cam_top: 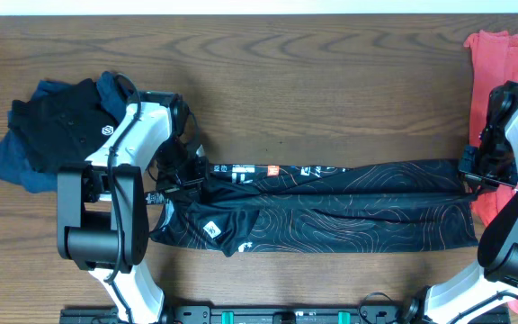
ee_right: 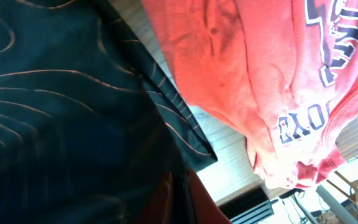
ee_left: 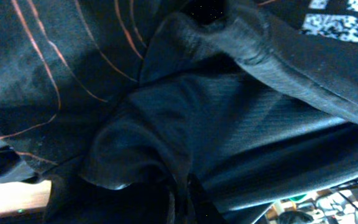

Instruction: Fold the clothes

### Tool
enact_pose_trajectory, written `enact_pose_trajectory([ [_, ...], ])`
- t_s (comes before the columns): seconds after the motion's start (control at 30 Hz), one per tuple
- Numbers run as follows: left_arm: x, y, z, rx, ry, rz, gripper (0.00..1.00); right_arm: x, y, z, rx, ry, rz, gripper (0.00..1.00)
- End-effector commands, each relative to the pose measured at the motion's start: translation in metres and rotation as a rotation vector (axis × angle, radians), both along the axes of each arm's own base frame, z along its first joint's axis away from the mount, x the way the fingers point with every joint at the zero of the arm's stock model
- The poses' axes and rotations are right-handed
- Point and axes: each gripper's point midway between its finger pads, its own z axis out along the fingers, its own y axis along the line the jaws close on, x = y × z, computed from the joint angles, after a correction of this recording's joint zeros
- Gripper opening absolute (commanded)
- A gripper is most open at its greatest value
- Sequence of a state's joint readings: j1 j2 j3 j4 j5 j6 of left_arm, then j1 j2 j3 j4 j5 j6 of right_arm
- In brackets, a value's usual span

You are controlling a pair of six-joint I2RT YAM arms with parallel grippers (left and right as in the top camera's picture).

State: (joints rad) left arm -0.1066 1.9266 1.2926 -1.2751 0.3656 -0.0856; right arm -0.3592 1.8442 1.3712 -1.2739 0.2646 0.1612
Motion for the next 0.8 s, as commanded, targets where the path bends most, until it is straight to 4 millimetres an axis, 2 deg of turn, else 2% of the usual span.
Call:
enact_pose_trajectory([
  [0.0, -0.009, 0.009, -0.005, 0.047, 0.024, -0.015, 0.06, -0.006, -0.005, 0.007, -0.028, 0.003, -0.025, 0.08],
  [0.07, -0.011, 0.009, -0.005, 0.047, 0.03, -0.015, 0.08, -0.01, -0.004, 0.008, -0.024, 0.016, -0.03, 0.08],
  [0.27, -0.015, 0.009, -0.003, 0.049, 0.048, -0.016, 0.28, -0.014, -0.002, 0.005, -0.018, 0.032, -0.03, 0.11],
  [0.47, -0.016, 0.009, 0.001, 0.048, 0.043, -0.015, 0.28, -0.013, -0.001, 0.004, -0.012, 0.024, -0.032, 0.11],
  [0.77, 0.013, -0.001, -0.003, 0.005, -0.099, 0.025, 0.29, -0.009, 0.005, 0.001, 0.024, 0.003, -0.039, 0.13],
])
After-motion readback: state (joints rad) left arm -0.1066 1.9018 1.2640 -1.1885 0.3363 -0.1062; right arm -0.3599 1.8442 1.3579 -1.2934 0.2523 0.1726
